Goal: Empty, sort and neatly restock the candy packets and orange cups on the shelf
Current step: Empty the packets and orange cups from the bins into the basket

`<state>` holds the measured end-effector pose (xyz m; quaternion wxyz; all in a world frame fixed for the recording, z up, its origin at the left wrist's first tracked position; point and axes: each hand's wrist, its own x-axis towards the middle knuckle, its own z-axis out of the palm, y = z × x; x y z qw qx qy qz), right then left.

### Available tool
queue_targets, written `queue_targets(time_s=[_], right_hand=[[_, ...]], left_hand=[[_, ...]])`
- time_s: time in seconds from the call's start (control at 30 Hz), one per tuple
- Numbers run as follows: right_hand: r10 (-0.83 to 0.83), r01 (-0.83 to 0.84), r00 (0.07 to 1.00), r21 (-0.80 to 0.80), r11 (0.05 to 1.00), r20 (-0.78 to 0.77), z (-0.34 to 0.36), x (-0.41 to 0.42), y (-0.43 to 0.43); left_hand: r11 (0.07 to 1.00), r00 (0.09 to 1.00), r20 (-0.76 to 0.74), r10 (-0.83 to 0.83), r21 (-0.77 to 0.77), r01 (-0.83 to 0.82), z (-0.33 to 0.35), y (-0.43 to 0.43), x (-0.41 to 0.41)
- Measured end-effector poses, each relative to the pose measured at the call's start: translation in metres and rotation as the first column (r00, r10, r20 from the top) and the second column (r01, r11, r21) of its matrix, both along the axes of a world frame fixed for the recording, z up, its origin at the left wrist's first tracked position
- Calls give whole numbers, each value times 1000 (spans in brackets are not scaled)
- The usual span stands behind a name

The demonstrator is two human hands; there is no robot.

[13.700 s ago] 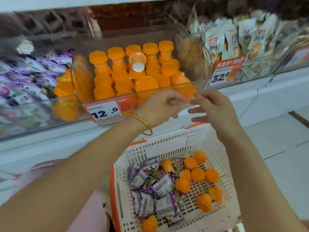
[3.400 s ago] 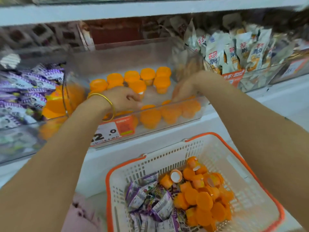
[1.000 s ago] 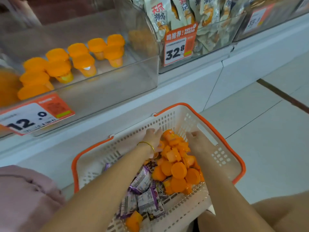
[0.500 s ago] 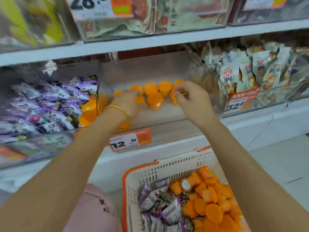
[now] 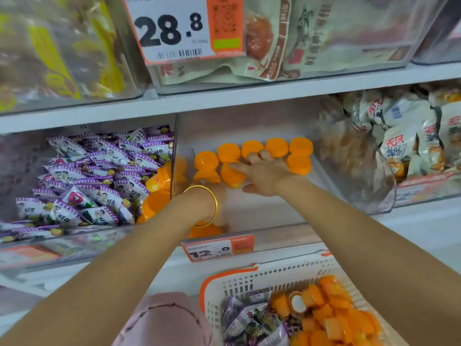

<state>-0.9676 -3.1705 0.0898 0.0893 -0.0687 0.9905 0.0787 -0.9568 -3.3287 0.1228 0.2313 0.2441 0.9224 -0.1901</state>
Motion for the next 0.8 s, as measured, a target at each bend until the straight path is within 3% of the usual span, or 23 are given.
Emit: queue_targets(time_s=[0.1,0.27,0.33,0.4,0.47,0.53,0.6,0.67,0.8], right_hand=[[-20,21,1000,-28,999,23,2,11,14],[-52,56,997,-94,994,51,-1,33,32],[-51,48,999,-157,986,-15,4,39,37],[-186,151,970,-208,966,-157,16,41,47],[-335,293,926,-226,929,-176,21,39,65],[-360,353,933,-234,906,13,18,37,79],[-299,333,941,-258,907,162,12,36,82],[-282,318,943,-227,921,177,10,36,79],[-282,297,948,-97,950,147,16,41,69]], left_hand=[[990,999,48,-19,143,12,-1,6,5],[904,990,-20,-138,407,134,-17,9,-3],[840,984,-42,-171,516,168,-21,13,-5],[804,988,-51,-144,576,147,-19,13,-9],[828,995,-90,-44,554,87,-13,8,-10],[915,994,-106,39,403,8,-10,2,-5],[966,997,-71,14,259,5,-15,0,0],[972,1000,-7,-9,233,11,-25,4,1],[965,987,104,120,220,-140,-36,14,4]])
